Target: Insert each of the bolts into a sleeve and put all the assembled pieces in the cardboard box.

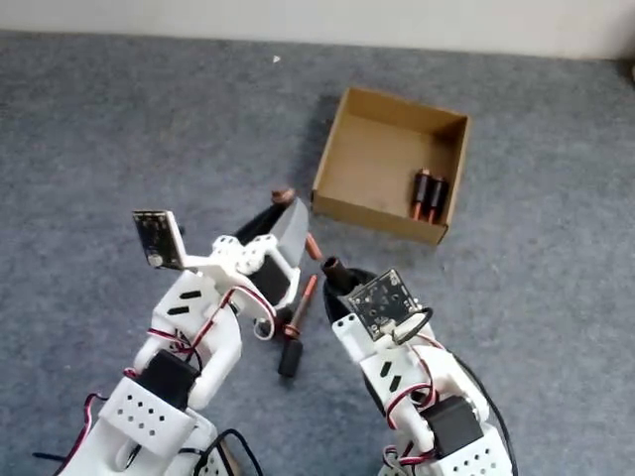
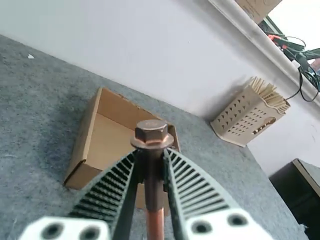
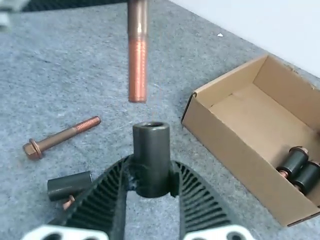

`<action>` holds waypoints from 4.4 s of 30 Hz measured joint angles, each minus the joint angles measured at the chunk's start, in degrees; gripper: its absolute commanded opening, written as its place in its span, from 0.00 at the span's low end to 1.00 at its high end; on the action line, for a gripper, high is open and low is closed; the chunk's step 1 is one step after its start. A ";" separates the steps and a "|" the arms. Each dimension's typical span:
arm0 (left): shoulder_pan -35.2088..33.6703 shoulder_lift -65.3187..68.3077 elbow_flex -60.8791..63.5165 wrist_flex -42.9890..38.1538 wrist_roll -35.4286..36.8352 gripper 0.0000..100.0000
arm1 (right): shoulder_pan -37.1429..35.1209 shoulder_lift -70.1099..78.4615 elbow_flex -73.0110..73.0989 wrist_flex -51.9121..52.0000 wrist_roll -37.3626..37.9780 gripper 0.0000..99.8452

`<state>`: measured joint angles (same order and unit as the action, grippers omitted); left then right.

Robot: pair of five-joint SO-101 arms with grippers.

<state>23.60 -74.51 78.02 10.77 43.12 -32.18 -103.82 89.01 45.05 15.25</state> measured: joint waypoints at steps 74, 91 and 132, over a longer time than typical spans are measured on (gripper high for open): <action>11.69 -0.79 7.21 -0.88 -6.42 0.01 | 1.41 -0.09 -1.32 0.62 -0.44 0.01; 11.60 -0.79 -3.08 19.16 -14.33 0.17 | 4.04 0.00 -1.32 0.70 -0.53 0.01; -34.90 -29.45 4.92 50.81 -21.54 0.01 | 17.67 67.96 -53.10 0.62 -0.53 0.01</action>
<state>-11.30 -103.96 82.95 61.58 21.58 -14.51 -35.87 35.91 45.67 14.73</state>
